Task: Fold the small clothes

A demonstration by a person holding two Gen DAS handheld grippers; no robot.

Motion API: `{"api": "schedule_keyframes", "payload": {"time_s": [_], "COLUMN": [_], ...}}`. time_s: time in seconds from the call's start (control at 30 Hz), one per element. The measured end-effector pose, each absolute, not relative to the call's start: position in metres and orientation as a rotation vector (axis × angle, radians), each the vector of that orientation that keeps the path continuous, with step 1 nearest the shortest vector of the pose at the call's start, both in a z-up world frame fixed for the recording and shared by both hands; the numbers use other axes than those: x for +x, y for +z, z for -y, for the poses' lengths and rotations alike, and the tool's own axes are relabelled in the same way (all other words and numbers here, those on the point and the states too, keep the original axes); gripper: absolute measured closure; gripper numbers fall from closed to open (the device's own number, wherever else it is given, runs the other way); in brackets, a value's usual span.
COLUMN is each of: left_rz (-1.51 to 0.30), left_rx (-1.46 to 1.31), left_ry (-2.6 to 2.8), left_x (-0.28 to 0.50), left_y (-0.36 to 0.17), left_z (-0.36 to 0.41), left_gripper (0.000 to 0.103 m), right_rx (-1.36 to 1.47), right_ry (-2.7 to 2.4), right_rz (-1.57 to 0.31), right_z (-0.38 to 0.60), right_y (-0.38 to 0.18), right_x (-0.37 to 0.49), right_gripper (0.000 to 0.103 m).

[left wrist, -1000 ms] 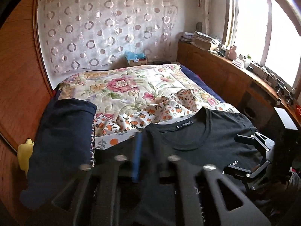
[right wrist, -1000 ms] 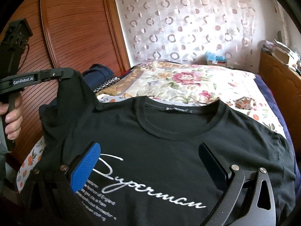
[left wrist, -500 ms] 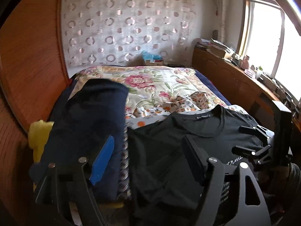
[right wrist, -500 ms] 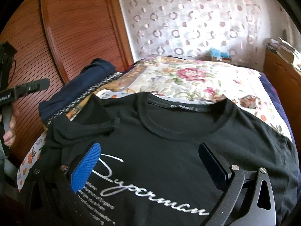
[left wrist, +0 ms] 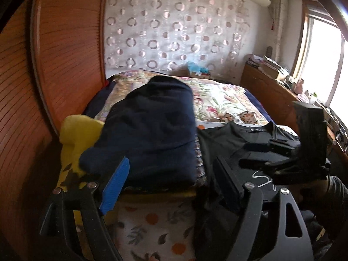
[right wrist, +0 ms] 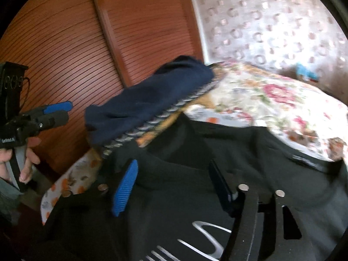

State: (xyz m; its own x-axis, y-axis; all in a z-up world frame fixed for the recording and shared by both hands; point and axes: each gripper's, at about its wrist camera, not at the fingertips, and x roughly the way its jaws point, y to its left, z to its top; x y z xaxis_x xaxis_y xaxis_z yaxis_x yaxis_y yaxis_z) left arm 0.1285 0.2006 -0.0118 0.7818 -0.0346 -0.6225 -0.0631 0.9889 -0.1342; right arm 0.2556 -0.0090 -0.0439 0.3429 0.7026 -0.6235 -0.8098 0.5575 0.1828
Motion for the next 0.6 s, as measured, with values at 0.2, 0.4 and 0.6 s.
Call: {"api": "schedule_keyframes", "payload": {"time_s": [0.2,0.4,0.6], "left_rz": [-0.685,-0.697,-0.706], "left_rx": [-0.191,-0.199,-0.202], "left_ry": [0.052,0.049,0.032], "left_x": [0.12,0.116,0.117], "left_y": [-0.022,-0.033,-0.039], "left_z": [-0.217,-0.22,-0.213], "left_gripper": [0.023,0.023,0.023], "right_rx": [-0.189,-0.117,-0.101], "right_ry": [1.096,1.151,1.202], "right_rz": [-0.799,-0.852,-0.864], "right_z": [-0.036,-0.043,-0.05], "right_y": [-0.068,-0.077,-0.084], "right_x": [0.269,0.289,0.298], "right_gripper": [0.057,0.078,0.099]}}
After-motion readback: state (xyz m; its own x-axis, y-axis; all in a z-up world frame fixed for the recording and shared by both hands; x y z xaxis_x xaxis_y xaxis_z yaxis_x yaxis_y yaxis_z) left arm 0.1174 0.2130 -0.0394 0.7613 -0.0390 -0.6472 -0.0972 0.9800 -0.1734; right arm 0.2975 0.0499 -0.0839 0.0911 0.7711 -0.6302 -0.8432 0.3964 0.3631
